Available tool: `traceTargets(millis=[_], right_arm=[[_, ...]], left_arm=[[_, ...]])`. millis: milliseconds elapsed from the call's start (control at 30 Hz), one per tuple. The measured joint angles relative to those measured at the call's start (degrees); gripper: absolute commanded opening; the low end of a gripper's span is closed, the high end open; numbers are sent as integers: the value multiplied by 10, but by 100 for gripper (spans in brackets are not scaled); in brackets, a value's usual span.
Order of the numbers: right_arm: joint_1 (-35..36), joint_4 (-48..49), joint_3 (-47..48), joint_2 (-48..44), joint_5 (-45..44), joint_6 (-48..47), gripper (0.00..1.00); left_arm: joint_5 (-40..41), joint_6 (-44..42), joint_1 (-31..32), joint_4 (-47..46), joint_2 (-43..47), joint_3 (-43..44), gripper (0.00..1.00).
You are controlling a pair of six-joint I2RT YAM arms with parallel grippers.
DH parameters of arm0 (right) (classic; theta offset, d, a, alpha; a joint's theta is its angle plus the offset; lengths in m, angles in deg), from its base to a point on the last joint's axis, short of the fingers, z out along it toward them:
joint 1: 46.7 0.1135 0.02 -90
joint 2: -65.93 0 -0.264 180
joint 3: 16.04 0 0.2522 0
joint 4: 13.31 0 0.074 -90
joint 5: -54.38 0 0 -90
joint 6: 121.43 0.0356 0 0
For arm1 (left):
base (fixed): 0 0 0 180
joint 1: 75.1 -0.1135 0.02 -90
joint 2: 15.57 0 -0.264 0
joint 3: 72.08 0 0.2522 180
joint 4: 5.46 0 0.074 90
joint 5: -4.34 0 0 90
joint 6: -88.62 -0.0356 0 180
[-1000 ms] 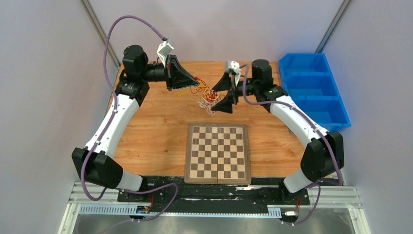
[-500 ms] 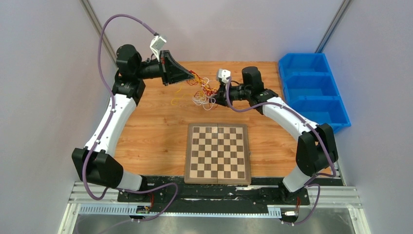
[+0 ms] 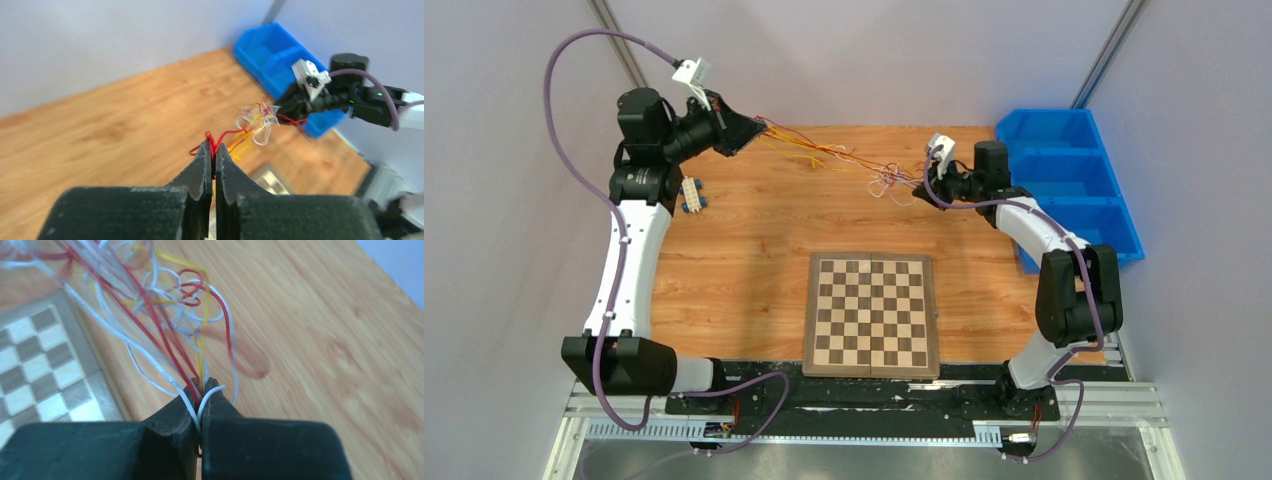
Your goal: Untangle the cables
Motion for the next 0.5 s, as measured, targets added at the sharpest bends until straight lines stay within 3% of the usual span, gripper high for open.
traceTargets(millis=[233,500], right_arm=[[-82,-68,-4,19,-51,-12,0],[-85,-76,3,20,-53,-13,0]], left_arm=[[43,-31,-43,-8,60,16,0],[100,-41,-63,-6,74,6,0]])
